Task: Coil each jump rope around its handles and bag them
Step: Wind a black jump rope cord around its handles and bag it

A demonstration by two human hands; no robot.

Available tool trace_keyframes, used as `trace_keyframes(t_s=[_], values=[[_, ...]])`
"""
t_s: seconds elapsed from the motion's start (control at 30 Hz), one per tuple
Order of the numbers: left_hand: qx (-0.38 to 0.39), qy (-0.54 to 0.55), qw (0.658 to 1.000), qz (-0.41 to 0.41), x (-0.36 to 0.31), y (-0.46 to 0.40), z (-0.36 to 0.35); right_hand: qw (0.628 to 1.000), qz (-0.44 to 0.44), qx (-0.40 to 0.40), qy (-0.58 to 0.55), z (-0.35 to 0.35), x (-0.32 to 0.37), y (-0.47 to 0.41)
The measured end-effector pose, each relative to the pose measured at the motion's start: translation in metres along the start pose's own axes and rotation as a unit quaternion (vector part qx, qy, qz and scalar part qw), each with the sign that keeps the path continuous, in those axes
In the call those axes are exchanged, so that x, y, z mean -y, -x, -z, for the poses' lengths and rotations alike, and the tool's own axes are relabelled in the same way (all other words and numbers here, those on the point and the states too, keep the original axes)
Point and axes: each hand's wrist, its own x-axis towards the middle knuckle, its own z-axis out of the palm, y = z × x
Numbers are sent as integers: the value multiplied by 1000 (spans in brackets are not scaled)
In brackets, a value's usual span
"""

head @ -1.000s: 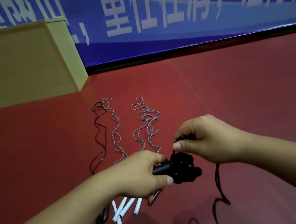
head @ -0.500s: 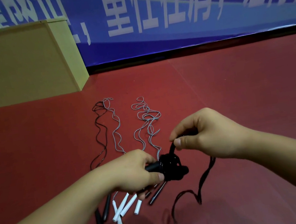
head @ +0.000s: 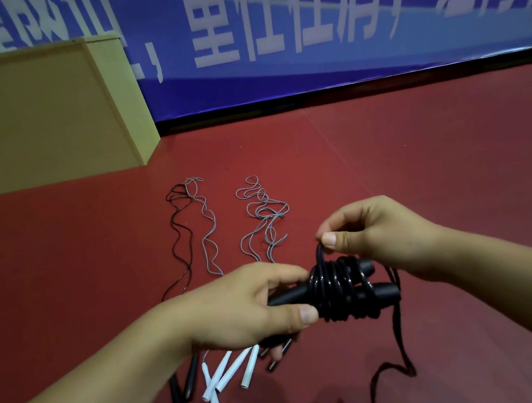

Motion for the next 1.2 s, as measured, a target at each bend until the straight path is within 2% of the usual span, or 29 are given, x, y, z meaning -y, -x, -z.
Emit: trace_keyframes(t_s=[0.1, 0.3, 0.53, 0.63, 0.77, 0.9, 1.2], values=[[-19, 42, 999, -9, 0, 2, 3, 1000, 0, 1, -6, 4, 3, -3], [-11, 22, 998, -56, -4, 1, 5, 1000, 9, -25, -16, 13, 10, -8], [-38, 13, 998, -56, 6, -2, 0, 996, -54, 6, -75, -1, -2, -4], [-55, 71, 994, -55, 8, -1, 0, 997, -65, 31, -37, -12, -9, 2], [-159, 69, 983, -53, 15, -7, 1, 986, -145, 61, -58, -36, -8, 8], [-274, 77, 958, -36, 22, -15, 5, 982, -146, 98, -63, -46, -4, 11], [-299, 121, 946, -4, 24, -19, 3, 986, -139, 93, 1, -48, -2, 14]])
